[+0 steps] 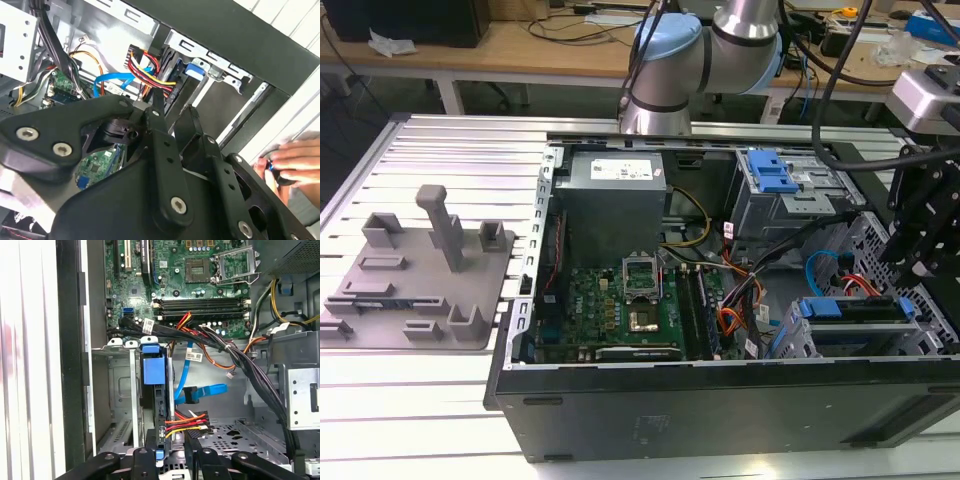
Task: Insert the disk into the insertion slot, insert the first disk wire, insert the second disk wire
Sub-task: 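Insert the first disk wire, then insert the second disk wire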
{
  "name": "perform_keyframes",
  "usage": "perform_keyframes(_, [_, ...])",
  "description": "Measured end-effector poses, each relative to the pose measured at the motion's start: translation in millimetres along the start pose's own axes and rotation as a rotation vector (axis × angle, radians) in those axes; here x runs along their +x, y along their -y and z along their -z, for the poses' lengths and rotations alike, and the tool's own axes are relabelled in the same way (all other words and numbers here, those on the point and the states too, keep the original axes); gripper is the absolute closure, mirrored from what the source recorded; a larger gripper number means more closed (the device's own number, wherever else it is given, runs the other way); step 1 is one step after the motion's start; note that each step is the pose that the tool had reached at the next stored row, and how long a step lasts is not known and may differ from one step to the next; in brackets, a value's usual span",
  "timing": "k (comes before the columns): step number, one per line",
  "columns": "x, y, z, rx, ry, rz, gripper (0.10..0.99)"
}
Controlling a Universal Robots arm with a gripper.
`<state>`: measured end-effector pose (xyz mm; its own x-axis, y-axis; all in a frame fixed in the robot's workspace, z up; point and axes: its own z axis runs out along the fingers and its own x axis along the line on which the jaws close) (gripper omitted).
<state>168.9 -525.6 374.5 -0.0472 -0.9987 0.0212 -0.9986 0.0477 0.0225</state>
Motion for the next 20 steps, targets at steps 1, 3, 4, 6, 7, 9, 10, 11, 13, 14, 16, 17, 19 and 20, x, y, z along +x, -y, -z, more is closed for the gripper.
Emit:
perform_keyframes(1, [0.0,0.0,0.0,0.0,-0.0003,0.0,0.725])
perform_keyframes(3, [-0.1,0.0,0.0,0.0,-0.0014,0.0,0.725])
perform_keyframes(4, [-0.1,0.0,0.0,0.0,-0.0016,0.0,0.725])
perform_keyframes(6, [-0.1,0.0,0.0,0.0,-0.0021,0.0,0.725])
perform_keyframes(7, [-0.1,0.0,0.0,0.0,-0.0024,0.0,0.725])
perform_keyframes(9, [-0.1,0.0,0.0,0.0,-0.0029,0.0,0.725])
perform_keyframes(10, [-0.1,0.0,0.0,0.0,-0.0031,0.0,0.725])
perform_keyframes(11, [-0.1,0.0,0.0,0.0,-0.0032,0.0,0.725])
perform_keyframes(13, [-0.1,0.0,0.0,0.0,-0.0036,0.0,0.725])
perform_keyframes(14, [-0.1,0.0,0.0,0.0,-0.0038,0.0,0.725])
perform_keyframes(16, [-0.2,0.0,0.0,0.0,-0.0044,0.0,0.725])
perform_keyframes(17, [-0.2,0.0,0.0,0.0,-0.005,0.0,0.725])
perform_keyframes(19, [-0.2,0.0,0.0,0.0,-0.0055,0.0,0.725])
perform_keyframes(20, [-0.2,0.0,0.0,0.0,-0.0057,0.0,0.725])
